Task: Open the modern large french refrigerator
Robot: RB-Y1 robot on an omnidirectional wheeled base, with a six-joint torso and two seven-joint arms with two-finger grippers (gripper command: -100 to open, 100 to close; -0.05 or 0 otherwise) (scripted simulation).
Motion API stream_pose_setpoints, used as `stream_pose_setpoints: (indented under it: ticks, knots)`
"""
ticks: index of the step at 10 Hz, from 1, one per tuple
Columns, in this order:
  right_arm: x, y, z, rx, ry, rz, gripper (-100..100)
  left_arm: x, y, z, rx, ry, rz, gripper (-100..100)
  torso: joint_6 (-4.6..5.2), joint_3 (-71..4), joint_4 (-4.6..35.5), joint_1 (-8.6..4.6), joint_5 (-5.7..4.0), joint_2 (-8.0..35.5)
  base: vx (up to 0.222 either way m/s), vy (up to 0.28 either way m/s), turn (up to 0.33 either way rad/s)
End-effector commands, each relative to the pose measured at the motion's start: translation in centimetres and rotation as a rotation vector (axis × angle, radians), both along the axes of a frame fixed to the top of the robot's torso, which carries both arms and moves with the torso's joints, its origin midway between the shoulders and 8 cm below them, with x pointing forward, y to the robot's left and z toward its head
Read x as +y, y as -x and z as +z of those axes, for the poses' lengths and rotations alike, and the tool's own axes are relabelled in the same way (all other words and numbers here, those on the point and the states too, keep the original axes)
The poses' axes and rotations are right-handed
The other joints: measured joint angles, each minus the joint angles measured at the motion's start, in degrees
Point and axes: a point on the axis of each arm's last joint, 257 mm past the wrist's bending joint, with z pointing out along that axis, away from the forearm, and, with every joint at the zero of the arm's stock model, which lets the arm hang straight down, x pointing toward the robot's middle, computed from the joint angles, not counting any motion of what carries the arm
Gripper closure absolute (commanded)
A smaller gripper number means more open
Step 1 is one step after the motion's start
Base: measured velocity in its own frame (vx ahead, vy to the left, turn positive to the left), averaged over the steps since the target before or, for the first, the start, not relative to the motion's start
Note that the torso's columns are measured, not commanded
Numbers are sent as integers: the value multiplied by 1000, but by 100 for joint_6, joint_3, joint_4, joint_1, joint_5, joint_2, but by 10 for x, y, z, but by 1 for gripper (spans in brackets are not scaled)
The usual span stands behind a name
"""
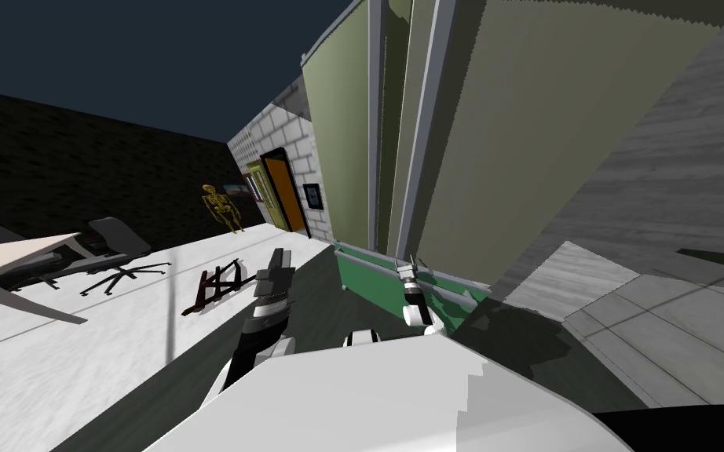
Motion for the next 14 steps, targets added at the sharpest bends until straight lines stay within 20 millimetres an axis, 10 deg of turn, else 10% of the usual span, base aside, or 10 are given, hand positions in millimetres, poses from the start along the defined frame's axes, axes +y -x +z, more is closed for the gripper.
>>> stream_pose_setpoints:
  ticks: [1, 7, 8, 14]
  knots:
    - [-2, 1, -8, 20, 57, -34, -100, 0, 0, 0, 0, 0, 0, 0, 0, 11, 6, 4, 1, 17, 33, 11, -1]
    - [-7, -16, 7, 20, 65, -32, -100, 0, 0, 0, 0, 0, 0, 0, 1, 2, 2, 2, 1, 4, 15, 12, -13]
    - [-4, -10, -1, 22, 64, -34, 100, 0, 0, 0, 0, 0, 0, 0, 0, 6, 3, -1, 0, 10, -3, -14, 1]
    - [24, -16, 7, 6, 65, 88, 100, 0, 0, 0, 0, 0, 0, 0, -2, 20, 6, -1, -3, 32, -128, -69, 67]
